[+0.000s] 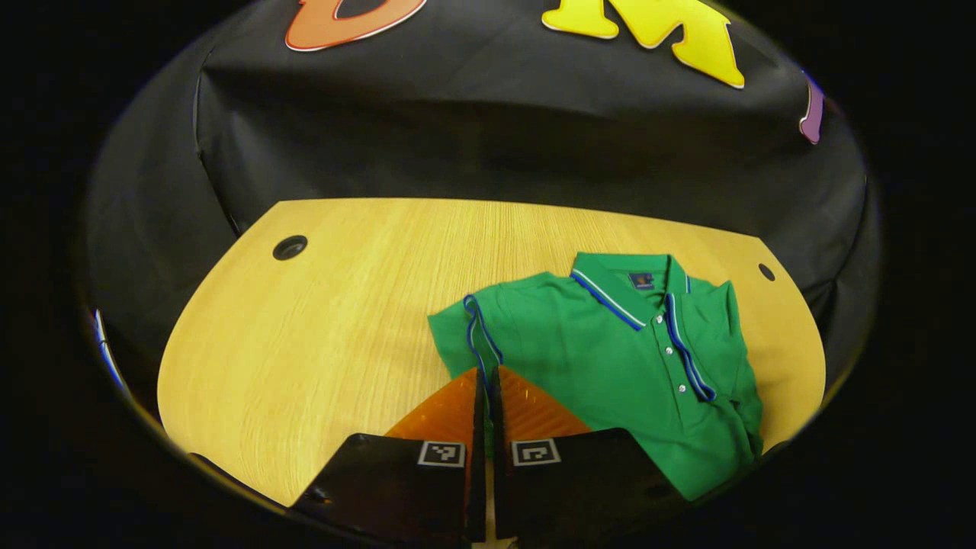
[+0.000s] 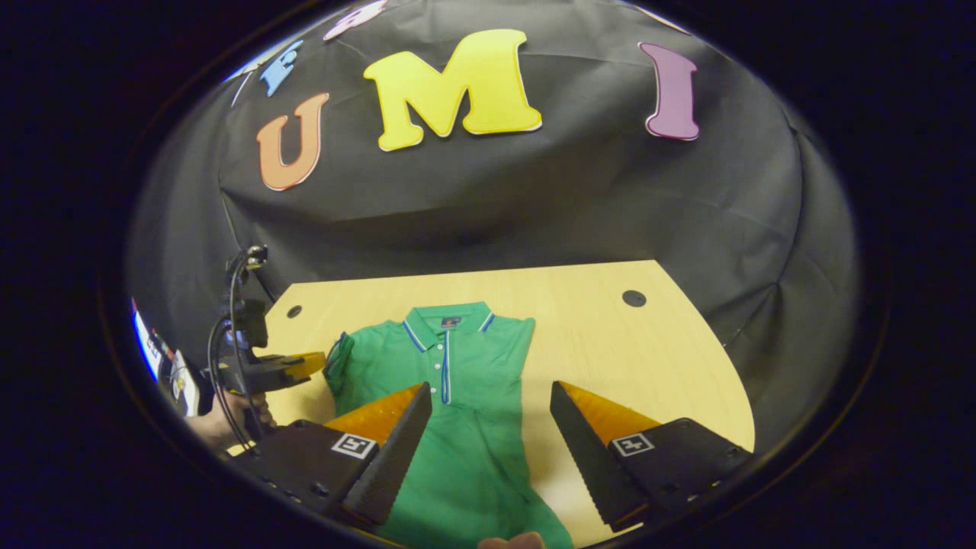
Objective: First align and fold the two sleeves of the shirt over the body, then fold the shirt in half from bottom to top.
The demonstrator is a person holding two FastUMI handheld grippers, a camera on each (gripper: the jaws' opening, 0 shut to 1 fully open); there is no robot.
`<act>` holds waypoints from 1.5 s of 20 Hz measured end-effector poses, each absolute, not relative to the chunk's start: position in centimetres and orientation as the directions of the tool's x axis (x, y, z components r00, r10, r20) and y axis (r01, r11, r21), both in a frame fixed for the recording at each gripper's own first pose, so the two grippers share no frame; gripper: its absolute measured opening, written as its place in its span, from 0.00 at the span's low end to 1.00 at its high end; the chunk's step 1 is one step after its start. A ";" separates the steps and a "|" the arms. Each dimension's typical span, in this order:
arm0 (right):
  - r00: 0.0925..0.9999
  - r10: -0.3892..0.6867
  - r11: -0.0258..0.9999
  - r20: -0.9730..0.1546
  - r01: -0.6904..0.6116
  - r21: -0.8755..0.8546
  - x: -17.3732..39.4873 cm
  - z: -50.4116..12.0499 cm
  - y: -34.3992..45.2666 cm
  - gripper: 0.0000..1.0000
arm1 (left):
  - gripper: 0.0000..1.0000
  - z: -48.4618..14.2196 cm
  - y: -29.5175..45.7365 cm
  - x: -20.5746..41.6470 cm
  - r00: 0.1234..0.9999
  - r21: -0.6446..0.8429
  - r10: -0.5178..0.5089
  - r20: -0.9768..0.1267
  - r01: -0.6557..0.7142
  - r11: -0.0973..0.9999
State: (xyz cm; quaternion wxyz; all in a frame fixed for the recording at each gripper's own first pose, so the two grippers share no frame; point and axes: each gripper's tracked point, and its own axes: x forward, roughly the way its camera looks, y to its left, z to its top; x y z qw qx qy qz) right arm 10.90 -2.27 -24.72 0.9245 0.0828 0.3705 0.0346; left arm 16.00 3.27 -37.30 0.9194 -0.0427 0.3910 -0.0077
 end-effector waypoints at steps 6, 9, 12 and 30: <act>0.718 0.149 0.980 -0.680 -0.018 0.196 9.3 -24.6 -1.4 0.96 | 0.06 -37.3 1.7 15.6 0.664 -0.131 -0.090 -0.742 -0.012 0.991; 0.706 0.147 0.983 -0.693 -0.027 0.181 8.2 -25.0 -1.6 0.96 | 0.39 -39.1 0.1 16.0 0.639 -0.150 -0.091 -0.763 -0.039 0.988; 0.692 0.134 0.983 -0.710 -0.004 0.182 7.8 -25.7 -2.6 0.96 | 0.73 -40.6 -1.5 17.2 0.635 -0.124 -0.091 -0.767 -0.008 0.992; 0.646 0.160 0.977 -0.746 0.005 0.214 8.4 -28.1 -2.4 0.96 | 0.09 -41.7 0.1 18.3 0.635 -0.119 -0.126 -0.762 0.053 0.991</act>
